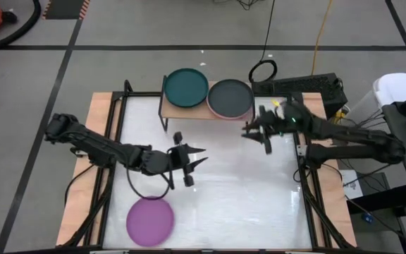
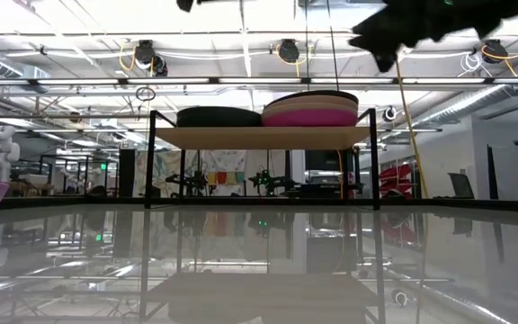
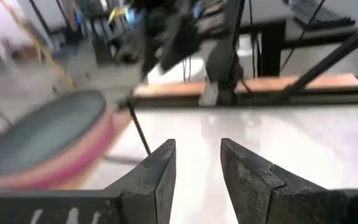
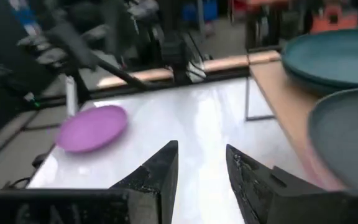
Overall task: Place and stack plates onto a shelf
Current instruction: Stack the violet plate on top of the dark green plate on the shelf
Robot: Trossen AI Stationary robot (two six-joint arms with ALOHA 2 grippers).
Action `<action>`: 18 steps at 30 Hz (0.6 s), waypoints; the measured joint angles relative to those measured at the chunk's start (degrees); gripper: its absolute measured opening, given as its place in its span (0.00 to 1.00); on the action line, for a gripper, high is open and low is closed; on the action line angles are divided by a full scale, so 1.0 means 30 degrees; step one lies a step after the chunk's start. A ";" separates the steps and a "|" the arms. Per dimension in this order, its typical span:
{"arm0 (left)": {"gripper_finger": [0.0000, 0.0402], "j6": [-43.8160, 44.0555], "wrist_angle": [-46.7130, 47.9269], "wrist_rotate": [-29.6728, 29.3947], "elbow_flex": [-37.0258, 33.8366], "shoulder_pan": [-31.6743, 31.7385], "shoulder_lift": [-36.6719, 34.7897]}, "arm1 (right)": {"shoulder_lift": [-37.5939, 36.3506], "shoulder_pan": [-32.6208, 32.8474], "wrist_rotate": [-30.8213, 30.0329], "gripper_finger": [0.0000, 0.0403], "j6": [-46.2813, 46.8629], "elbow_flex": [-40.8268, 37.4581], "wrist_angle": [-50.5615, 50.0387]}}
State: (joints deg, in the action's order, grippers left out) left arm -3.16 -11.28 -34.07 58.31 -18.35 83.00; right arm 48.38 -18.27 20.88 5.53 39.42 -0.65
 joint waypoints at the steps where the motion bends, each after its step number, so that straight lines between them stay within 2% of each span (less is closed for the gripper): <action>1: 0.33 0.0973 0.0978 0.0027 0.0247 0.0113 0.0102 | -0.0758 0.0361 -0.0256 0.29 0.0072 -0.1120 0.1111; 5: 0.33 0.6293 0.7924 0.1113 0.1957 0.0957 0.0140 | -0.3115 0.1409 -0.1633 0.29 -0.0181 -0.4799 0.5161; 7: 0.33 0.8297 1.1098 0.2687 0.2839 0.1400 0.0140 | -0.3900 0.1697 -0.2011 0.29 -0.0210 -0.5899 0.6673; 9: 0.33 0.9338 1.3153 0.5284 0.3601 0.1813 0.0140 | -0.4444 0.1856 -0.2016 0.29 -0.0208 -0.6721 0.7698; 14: 0.33 0.9301 1.3915 1.0846 0.3860 0.2415 0.0118 | -0.5049 0.2005 -0.2035 0.29 -0.0206 -0.7884 0.8925; 18: 0.33 0.8511 1.4839 1.2946 0.3589 0.2283 0.0475 | -0.5041 0.2005 -0.1967 0.29 -0.0056 -0.7948 0.9218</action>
State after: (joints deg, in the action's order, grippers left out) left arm 22.37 33.24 4.77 69.07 -11.50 84.42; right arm 33.26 -12.25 14.98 5.36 15.57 27.00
